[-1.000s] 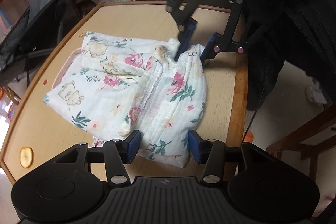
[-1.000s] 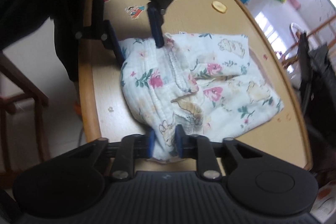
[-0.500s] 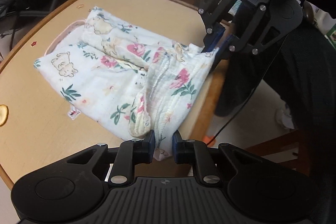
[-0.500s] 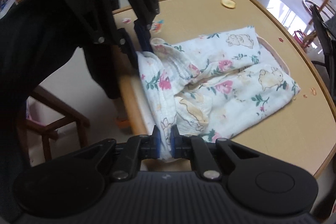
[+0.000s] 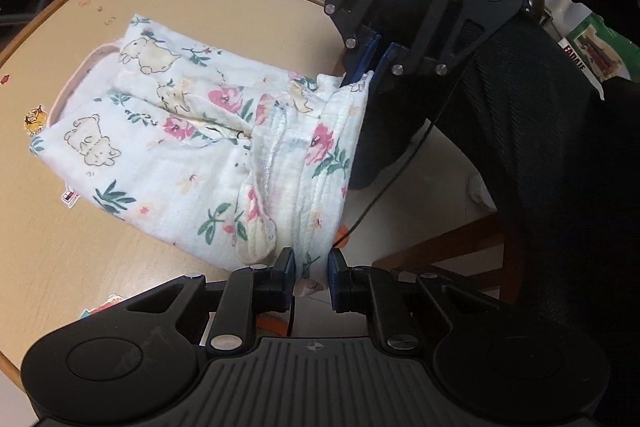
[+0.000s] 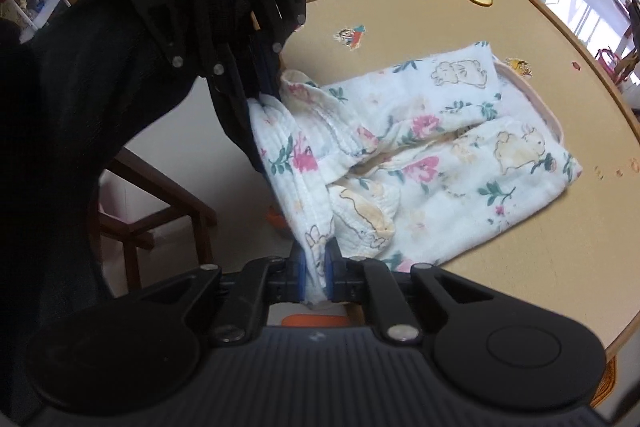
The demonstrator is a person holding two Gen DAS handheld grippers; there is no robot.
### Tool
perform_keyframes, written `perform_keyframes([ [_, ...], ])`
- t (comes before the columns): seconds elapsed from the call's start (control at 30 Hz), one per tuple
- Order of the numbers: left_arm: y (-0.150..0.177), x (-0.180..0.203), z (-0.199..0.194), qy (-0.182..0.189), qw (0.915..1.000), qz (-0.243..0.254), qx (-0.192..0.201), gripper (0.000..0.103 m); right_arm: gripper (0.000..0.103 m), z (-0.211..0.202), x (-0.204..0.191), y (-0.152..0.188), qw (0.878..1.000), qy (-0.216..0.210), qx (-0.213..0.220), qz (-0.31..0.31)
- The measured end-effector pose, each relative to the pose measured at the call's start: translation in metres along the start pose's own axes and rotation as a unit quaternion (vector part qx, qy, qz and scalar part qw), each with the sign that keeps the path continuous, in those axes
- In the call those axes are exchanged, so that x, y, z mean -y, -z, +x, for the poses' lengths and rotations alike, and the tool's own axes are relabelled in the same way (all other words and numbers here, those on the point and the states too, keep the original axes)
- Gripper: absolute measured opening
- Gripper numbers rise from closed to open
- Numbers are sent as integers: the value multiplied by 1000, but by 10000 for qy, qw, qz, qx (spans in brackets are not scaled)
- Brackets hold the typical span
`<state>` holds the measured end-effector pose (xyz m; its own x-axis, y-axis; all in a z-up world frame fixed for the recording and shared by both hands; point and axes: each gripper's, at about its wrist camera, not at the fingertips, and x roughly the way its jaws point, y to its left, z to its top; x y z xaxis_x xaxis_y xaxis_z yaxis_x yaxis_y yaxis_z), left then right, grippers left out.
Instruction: Fold clothes
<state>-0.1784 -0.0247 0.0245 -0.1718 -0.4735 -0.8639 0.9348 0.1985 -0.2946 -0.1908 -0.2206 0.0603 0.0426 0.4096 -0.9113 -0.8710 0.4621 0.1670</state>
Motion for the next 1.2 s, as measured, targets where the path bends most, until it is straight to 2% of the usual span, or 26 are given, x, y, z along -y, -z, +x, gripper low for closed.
perform_keyframes([
  [0.23,-10,-23,-2,-254,9996,-120,98,18,10,2,23,-4,9999,125,30,63],
  [0.3,-9,-27,-3,-230,9995,-171,144,19,11,3,27,-3,9999,115,34,96],
  [0.37,-12,-23,-1,-125,9998,-155,87,25,11,4,28,-2,9999,86,30,90],
  [0.47,-14,-14,0,-13,10000,-75,32,25,11,6,23,-2,10000,13,-23,-6],
  [0.53,-15,-14,-7,94,9997,-62,201,26,11,8,19,-1,10000,-5,-57,-46],
  [0.6,-19,-14,-16,129,9987,-79,481,31,11,10,18,1,10000,-23,-84,-44],
  [0.67,-26,-11,-20,20,9971,-51,753,36,11,12,20,3,10000,-6,-75,22],
  [0.8,-46,8,-15,-250,9940,219,1045,36,11,13,23,2,9999,-22,-59,110],
  [0.9,-60,16,8,-588,9932,384,933,36,11,13,24,1,9999,-14,-64,121],
  [1.03,-66,8,42,-868,9944,168,582,36,12,13,24,2,9999,32,-60,159],
  [1.1,-66,2,46,-907,9936,-52,666,37,14,13,21,3,9999,137,-45,95],
  [1.2,-68,-13,47,-747,9930,-540,746,37,20,10,13,5,9991,404,-22,-93],
])
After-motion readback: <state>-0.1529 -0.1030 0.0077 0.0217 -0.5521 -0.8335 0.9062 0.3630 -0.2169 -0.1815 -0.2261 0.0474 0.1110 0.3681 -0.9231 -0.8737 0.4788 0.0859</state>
